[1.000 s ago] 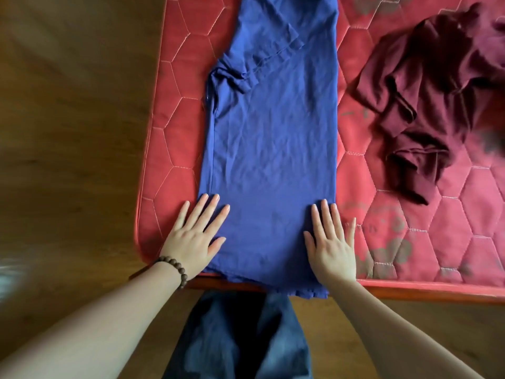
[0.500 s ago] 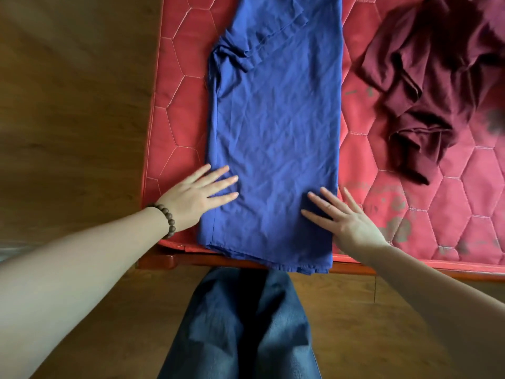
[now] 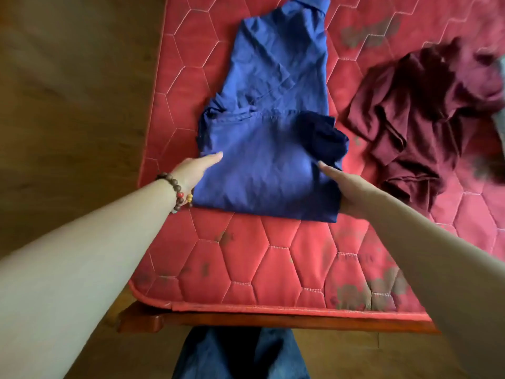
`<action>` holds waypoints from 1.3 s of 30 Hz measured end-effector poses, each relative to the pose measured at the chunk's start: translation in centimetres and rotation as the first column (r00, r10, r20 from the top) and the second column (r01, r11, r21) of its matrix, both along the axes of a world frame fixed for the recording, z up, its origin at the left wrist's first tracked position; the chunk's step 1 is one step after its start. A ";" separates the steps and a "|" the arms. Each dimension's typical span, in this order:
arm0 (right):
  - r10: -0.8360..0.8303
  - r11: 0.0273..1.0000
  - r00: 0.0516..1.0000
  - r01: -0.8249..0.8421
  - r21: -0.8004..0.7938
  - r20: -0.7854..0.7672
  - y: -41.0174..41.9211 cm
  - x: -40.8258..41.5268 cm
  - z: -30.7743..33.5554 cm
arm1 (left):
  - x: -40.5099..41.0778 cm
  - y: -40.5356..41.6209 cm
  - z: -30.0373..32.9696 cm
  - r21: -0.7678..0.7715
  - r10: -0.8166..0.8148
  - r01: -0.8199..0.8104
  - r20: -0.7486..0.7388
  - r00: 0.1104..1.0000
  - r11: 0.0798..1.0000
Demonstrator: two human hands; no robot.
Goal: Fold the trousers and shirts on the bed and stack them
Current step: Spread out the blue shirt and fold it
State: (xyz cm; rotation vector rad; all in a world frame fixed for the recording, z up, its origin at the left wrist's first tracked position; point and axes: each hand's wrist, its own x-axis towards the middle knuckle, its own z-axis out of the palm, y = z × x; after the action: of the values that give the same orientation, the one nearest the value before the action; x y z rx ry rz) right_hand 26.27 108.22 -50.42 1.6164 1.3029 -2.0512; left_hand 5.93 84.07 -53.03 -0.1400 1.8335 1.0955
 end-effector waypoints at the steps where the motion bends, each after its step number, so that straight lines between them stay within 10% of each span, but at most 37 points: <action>1: -0.011 1.000 1.000 0.011 0.020 0.021 -0.1 0.0 -0.5 | 0.3 -0.3 -0.7 -0.076 0.011 -0.014 -0.038 0.999 0.997; 7: 0.066 0.966 0.998 -0.069 0.251 0.021 -2.0 2.4 -2.2 | 2.6 -2.6 -1.3 -0.209 -0.222 0.162 -0.305 0.926 0.964; 14: 0.173 0.944 0.976 -0.202 0.262 0.130 -7.5 9.4 -2.4 | 9.3 -8.3 0.0 -0.200 -0.255 0.211 -0.229 0.939 0.957; 19: 0.128 0.957 0.980 -0.162 0.239 0.151 -10.4 12.0 -0.9 | 12.8 -10.9 1.0 -0.189 -0.167 0.152 -0.068 0.984 0.970; 27: -0.002 0.937 1.000 0.005 0.349 -0.009 -6.9 5.6 -0.5 | 9.1 -6.5 1.0 -0.049 0.057 -0.077 -0.325 0.944 0.996; 39: 0.024 0.871 0.967 0.104 0.480 -0.253 0.8 -4.1 2.3 | -1.6 0.1 4.3 0.279 0.272 -0.182 -0.330 0.904 0.943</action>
State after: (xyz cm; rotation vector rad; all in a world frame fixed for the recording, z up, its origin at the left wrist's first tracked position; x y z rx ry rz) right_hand 22.20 108.98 -48.10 1.6057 2.0352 -2.1187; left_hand 4.35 84.22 -48.76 -0.0053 2.0242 1.5898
